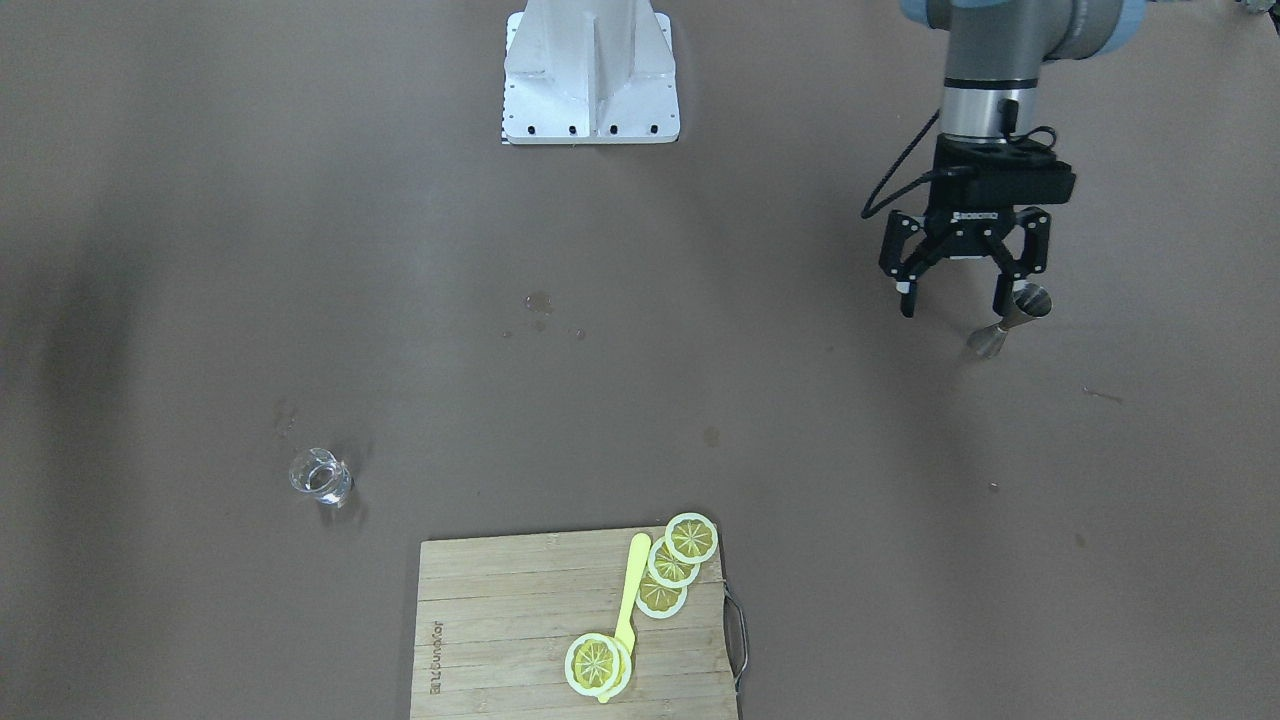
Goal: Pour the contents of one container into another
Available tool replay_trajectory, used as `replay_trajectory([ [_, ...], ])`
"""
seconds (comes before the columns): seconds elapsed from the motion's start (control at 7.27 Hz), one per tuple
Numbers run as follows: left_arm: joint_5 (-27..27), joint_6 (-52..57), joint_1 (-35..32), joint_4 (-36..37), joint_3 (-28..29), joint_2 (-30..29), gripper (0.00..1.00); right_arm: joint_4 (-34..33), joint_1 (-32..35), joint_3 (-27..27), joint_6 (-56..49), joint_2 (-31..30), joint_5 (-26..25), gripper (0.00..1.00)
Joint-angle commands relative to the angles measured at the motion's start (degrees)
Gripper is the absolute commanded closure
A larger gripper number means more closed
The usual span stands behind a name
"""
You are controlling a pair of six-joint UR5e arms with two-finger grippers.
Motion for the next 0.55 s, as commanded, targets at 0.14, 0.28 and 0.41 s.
replay_trajectory([
  [0.14,-26.03,6.97,-21.75,-0.03,2.82,9.09,0.02,-1.66,5.04,0.99,-0.19,-5.59,4.9,0.0],
  [0.28,-32.65,7.06,-27.99,-0.12,4.23,12.95,0.02,-4.27,6.01,0.99,-0.19,-6.64,4.72,0.0],
  [0.41,-38.89,9.41,-33.1,-0.56,5.64,15.94,0.02,-5.26,6.63,0.82,-0.27,-8.22,3.59,0.0],
])
